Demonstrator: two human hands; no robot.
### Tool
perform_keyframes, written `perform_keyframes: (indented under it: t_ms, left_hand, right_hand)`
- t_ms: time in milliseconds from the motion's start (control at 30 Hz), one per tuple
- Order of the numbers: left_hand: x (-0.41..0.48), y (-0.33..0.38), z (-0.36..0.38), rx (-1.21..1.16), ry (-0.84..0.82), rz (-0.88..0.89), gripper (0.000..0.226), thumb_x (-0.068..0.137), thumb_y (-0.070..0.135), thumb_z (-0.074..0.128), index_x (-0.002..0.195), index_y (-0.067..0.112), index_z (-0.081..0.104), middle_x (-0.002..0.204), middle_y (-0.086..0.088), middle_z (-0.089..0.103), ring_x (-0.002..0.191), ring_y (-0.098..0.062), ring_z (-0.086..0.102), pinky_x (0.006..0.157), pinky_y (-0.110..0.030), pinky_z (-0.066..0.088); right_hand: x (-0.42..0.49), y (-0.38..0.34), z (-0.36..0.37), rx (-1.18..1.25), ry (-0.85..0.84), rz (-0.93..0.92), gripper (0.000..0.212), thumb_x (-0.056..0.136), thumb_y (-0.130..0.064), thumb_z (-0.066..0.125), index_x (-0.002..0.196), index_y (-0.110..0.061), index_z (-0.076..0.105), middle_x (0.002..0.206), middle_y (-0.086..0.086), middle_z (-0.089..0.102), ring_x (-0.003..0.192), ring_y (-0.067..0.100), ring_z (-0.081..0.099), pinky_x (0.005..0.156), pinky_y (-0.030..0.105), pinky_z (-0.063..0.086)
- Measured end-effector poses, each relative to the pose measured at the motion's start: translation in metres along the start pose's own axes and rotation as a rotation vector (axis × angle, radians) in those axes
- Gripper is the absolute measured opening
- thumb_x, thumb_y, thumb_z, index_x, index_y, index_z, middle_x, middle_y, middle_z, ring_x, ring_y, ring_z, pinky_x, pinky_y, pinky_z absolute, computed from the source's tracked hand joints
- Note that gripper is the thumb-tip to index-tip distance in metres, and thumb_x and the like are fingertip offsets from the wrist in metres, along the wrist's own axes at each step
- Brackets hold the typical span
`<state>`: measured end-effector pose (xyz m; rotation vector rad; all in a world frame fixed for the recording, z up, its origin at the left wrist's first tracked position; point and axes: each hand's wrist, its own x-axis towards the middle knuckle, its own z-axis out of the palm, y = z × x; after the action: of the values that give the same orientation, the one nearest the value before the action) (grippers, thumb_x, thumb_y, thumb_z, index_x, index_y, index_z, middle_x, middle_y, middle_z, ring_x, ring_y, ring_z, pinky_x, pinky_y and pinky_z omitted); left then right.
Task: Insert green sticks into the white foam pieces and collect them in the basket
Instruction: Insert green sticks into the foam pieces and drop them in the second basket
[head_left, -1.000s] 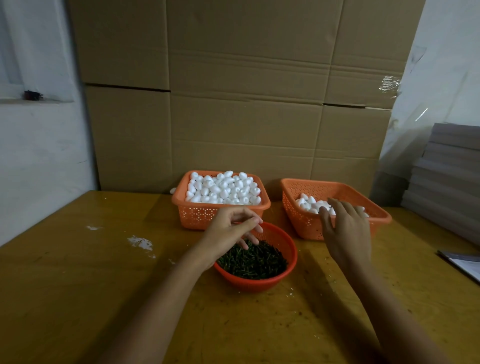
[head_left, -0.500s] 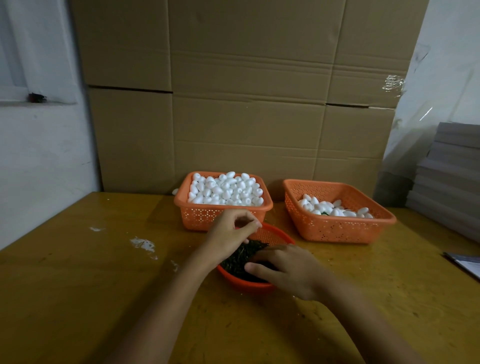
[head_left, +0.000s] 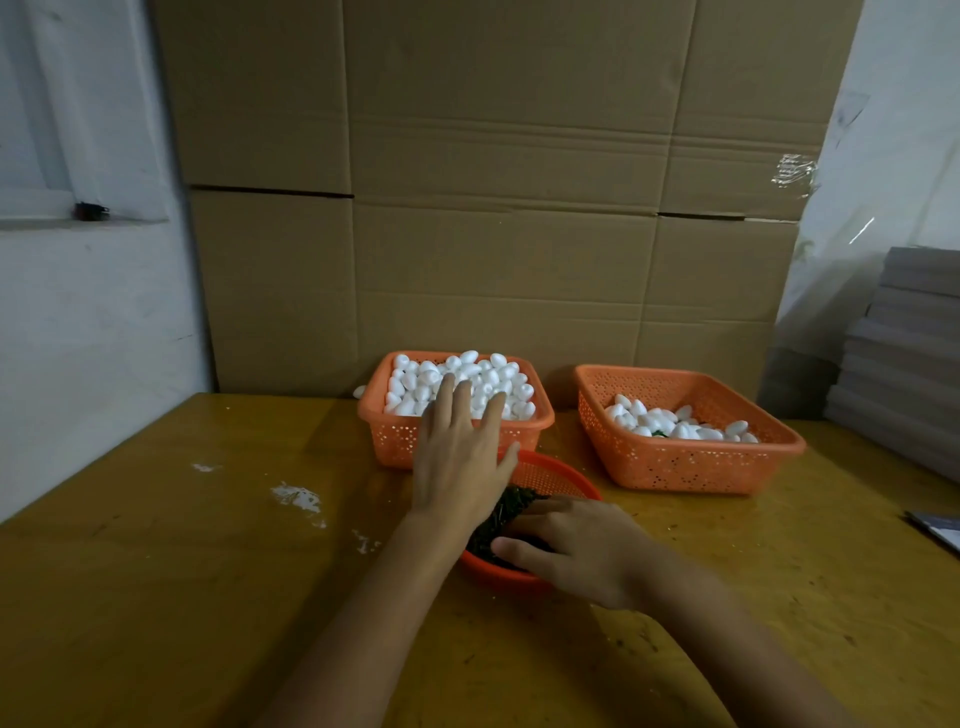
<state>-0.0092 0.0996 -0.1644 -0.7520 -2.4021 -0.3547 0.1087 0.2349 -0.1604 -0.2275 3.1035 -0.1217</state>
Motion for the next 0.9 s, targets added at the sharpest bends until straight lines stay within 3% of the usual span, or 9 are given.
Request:
perform_keyframes:
  t_ms: [67, 133, 200, 267, 367, 500, 733, 900]
  left_hand:
    - [0.009, -0.009, 0.002, 0.093, -0.126, -0.05, 0.064, 0.106, 0.062, 0.035, 0.16, 0.025, 0.035, 0.168, -0.015, 0.028, 0.16, -0.034, 0.014, 0.127, -0.049, 0.021]
    - [0.018, -0.017, 0.005, 0.179, -0.244, -0.1, 0.066, 0.106, 0.067, 0.025, 0.156, 0.026, 0.041, 0.163, -0.017, 0.038, 0.153, -0.035, 0.03, 0.123, -0.047, 0.026]
    - [0.029, -0.02, 0.006, 0.23, -0.29, -0.107, 0.069, 0.104, 0.071, 0.021, 0.144, 0.026, 0.056, 0.145, -0.014, 0.059, 0.135, -0.031, 0.052, 0.112, -0.046, 0.034]
    - [0.041, -0.022, 0.004, 0.189, -0.349, -0.11, 0.078, 0.101, 0.076, 0.017, 0.129, 0.025, 0.068, 0.125, -0.007, 0.071, 0.12, -0.027, 0.062, 0.107, -0.047, 0.036]
    - [0.056, -0.029, 0.003, 0.071, -0.472, -0.138, 0.086, 0.097, 0.081, 0.015, 0.127, 0.023, 0.07, 0.13, -0.005, 0.07, 0.125, -0.027, 0.06, 0.109, -0.049, 0.036]
    - [0.063, -0.031, 0.005, -0.01, -0.494, -0.198, 0.087, 0.097, 0.081, 0.017, 0.137, 0.022, 0.066, 0.15, -0.01, 0.058, 0.143, -0.03, 0.046, 0.115, -0.05, 0.029]
    - [0.064, -0.028, 0.005, -0.037, -0.51, -0.231, 0.085, 0.099, 0.08, 0.019, 0.138, 0.02, 0.064, 0.153, -0.011, 0.055, 0.143, -0.033, 0.046, 0.115, -0.05, 0.03]
    - [0.069, -0.021, 0.0, -0.037, -0.601, -0.282, 0.098, 0.089, 0.091, 0.019, 0.161, 0.027, 0.037, 0.166, -0.009, 0.038, 0.148, -0.034, 0.04, 0.117, -0.049, 0.032]
  right_hand:
    - [0.001, 0.0, 0.0, -0.002, -0.003, 0.001, 0.068, 0.101, -0.075, 0.019, 0.14, -0.036, 0.06, 0.125, -0.007, 0.064, 0.111, 0.012, 0.058, 0.091, 0.043, 0.051]
    - [0.001, -0.001, 0.0, -0.009, 0.003, -0.001, 0.068, 0.101, -0.074, 0.02, 0.141, -0.036, 0.06, 0.129, -0.007, 0.063, 0.115, 0.012, 0.057, 0.092, 0.042, 0.051]
    - [0.0, -0.001, 0.0, -0.01, 0.008, 0.003, 0.067, 0.102, -0.073, 0.021, 0.14, -0.035, 0.06, 0.132, -0.007, 0.063, 0.118, 0.013, 0.057, 0.094, 0.043, 0.051]
    - [-0.001, -0.002, -0.001, -0.016, 0.006, 0.004, 0.066, 0.103, -0.072, 0.022, 0.141, -0.035, 0.06, 0.133, -0.007, 0.062, 0.12, 0.014, 0.056, 0.095, 0.043, 0.051]
    - [-0.001, -0.002, -0.002, -0.022, -0.009, 0.006, 0.064, 0.104, -0.07, 0.023, 0.142, -0.034, 0.06, 0.132, -0.006, 0.062, 0.121, 0.015, 0.055, 0.095, 0.043, 0.05]
    - [-0.001, -0.001, -0.003, -0.014, -0.018, 0.013, 0.064, 0.104, -0.07, 0.023, 0.143, -0.034, 0.059, 0.135, -0.005, 0.061, 0.123, 0.015, 0.054, 0.096, 0.043, 0.05]
    - [0.0, 0.0, 0.0, -0.001, -0.013, 0.015, 0.065, 0.103, -0.071, 0.023, 0.144, -0.034, 0.058, 0.139, -0.005, 0.061, 0.127, 0.015, 0.054, 0.098, 0.044, 0.049]
    - [-0.001, 0.002, 0.001, 0.006, -0.007, 0.013, 0.067, 0.102, -0.072, 0.022, 0.142, -0.034, 0.059, 0.137, -0.006, 0.062, 0.125, 0.014, 0.055, 0.097, 0.045, 0.05]
